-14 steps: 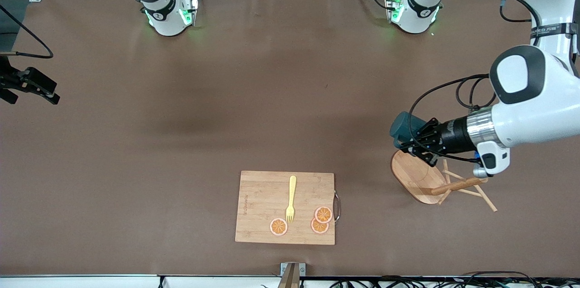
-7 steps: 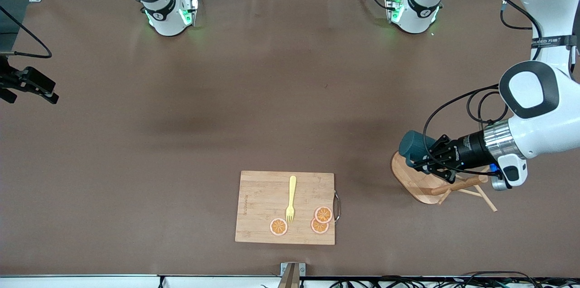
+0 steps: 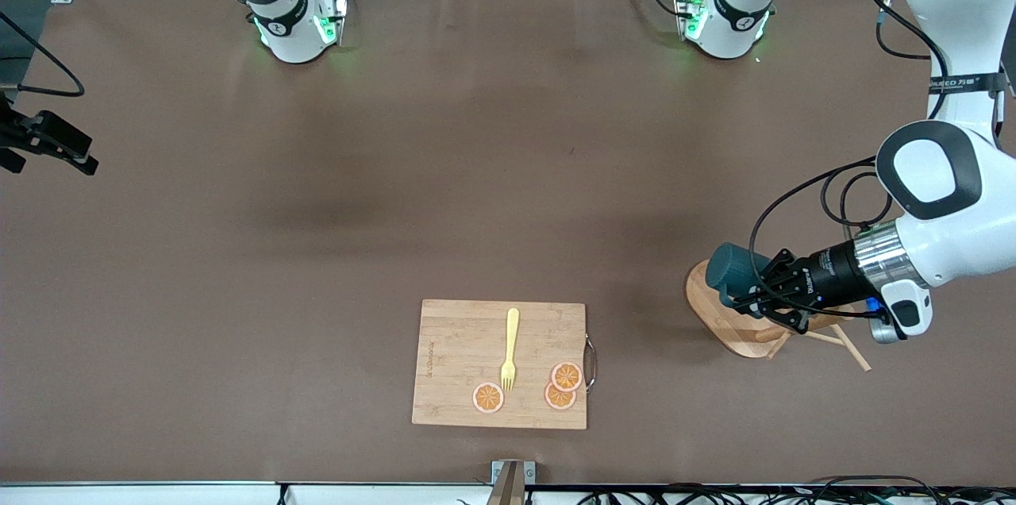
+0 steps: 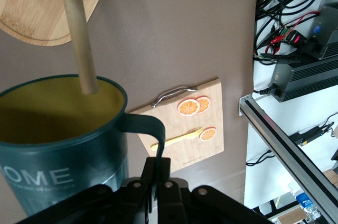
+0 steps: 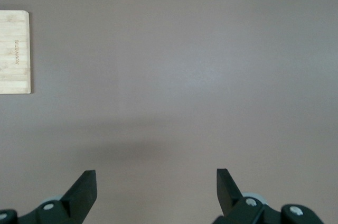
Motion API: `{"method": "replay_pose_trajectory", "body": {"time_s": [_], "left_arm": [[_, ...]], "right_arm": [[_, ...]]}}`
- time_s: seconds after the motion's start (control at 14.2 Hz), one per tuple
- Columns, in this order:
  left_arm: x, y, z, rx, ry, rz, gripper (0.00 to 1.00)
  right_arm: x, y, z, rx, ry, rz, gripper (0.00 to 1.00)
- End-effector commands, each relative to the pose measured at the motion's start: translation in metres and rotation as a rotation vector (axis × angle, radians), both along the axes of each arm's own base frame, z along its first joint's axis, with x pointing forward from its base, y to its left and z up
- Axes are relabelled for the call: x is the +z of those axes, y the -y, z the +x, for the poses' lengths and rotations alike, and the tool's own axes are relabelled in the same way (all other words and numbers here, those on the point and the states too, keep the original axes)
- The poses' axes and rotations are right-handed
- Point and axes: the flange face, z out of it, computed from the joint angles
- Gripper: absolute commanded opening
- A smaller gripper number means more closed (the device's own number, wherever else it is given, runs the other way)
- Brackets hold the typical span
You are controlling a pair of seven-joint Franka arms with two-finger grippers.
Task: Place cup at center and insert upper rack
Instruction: 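Bring the mug handle up to a peg of the wooden mug tree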
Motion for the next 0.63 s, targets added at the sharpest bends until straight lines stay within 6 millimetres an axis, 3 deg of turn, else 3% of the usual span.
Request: {"method": "replay_pose_trajectory", "body": {"time_s": [0.0, 0.56], "left_arm": [[0.007, -0.008, 0.005, 0.016, 0.040, -0.017, 0.00], [0.002, -0.030, 0.010, -0.001, 0.075, -0.007, 0.01]], "right_arm": [[0.004, -0.012, -0.009, 0.017, -0.002, -0.008, 1.00], [-0.006, -0.013, -0.023, 0.008, -0.037, 0.003, 1.00]]}}
